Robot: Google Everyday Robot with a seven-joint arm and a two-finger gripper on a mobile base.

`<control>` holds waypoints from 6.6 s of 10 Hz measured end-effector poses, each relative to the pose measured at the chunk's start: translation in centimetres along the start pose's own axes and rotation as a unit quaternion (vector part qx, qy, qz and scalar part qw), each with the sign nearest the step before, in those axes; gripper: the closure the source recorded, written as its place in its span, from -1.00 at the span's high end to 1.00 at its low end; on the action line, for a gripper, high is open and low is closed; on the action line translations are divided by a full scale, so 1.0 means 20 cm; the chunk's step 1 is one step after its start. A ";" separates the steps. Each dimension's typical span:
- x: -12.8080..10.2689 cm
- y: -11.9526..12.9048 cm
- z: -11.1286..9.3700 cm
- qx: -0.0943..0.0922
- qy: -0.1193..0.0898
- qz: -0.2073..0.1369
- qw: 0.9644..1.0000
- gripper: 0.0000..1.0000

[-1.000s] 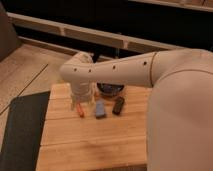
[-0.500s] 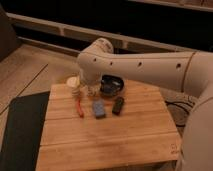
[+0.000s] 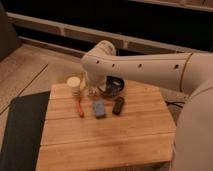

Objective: Place the eraser on the white sponge

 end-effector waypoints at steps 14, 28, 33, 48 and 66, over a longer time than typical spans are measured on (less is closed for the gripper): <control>-0.07 -0.59 0.26 0.024 -0.002 0.115 0.993 0.30; 0.27 -0.66 0.71 0.067 0.130 0.156 0.977 0.30; 0.11 -0.65 0.83 0.011 0.093 0.120 0.988 0.30; 0.12 -0.68 0.94 0.001 0.110 0.071 0.991 -1.00; 0.08 -0.06 0.76 -0.037 0.096 -0.038 0.994 -1.00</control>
